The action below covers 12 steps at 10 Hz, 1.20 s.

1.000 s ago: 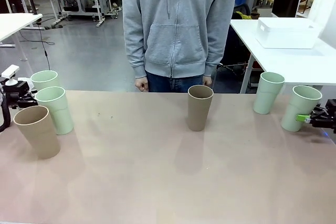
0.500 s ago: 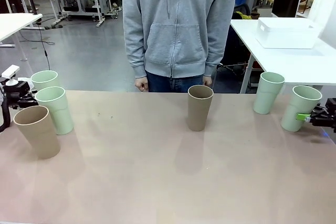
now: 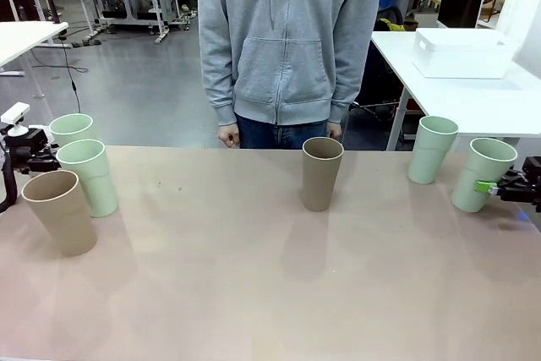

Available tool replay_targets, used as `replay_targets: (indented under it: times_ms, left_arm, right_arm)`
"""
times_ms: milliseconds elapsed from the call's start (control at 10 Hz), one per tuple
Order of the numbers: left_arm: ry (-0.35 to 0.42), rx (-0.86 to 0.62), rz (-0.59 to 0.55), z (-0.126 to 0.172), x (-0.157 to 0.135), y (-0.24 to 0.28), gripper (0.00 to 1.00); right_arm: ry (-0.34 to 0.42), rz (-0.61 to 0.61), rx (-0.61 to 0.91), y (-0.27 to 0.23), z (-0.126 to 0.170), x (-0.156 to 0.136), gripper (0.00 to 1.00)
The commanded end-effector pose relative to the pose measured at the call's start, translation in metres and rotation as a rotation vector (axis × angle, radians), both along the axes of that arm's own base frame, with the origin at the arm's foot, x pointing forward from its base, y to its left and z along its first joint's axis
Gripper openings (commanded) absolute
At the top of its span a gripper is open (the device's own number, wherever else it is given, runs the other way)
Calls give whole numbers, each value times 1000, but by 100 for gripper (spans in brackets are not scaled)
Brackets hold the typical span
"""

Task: Stack the cups and store them in the basket.
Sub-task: Pick up two Reusable plastic cups , one in each hand.

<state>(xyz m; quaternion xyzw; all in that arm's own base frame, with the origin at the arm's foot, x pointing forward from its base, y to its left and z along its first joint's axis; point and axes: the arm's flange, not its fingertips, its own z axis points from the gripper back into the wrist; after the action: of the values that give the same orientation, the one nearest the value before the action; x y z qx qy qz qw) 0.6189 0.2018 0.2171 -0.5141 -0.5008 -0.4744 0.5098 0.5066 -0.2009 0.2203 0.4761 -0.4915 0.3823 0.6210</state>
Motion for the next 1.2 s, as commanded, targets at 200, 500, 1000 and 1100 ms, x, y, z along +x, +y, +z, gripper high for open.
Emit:
replay_targets:
  times_ms: [200, 500, 1000, 1100]
  left_arm:
    - [-9, -19, 17, -1, -3, -6, 62]
    - [-33, -64, 36, 2, 0, -4, 42]
    - [1, 2, 3, -1, 0, 1, 42]
    - [0, 2, 9, 0, 0, 3, 86]
  right_arm:
    - [38, 1, -8, 6, 7, -2, 74]
    - [7, 71, -11, 5, 4, 0, 20]
    - [12, 1, 2, 0, 1, 0, 20]
    - [14, 14, 1, -1, 1, -1, 86]
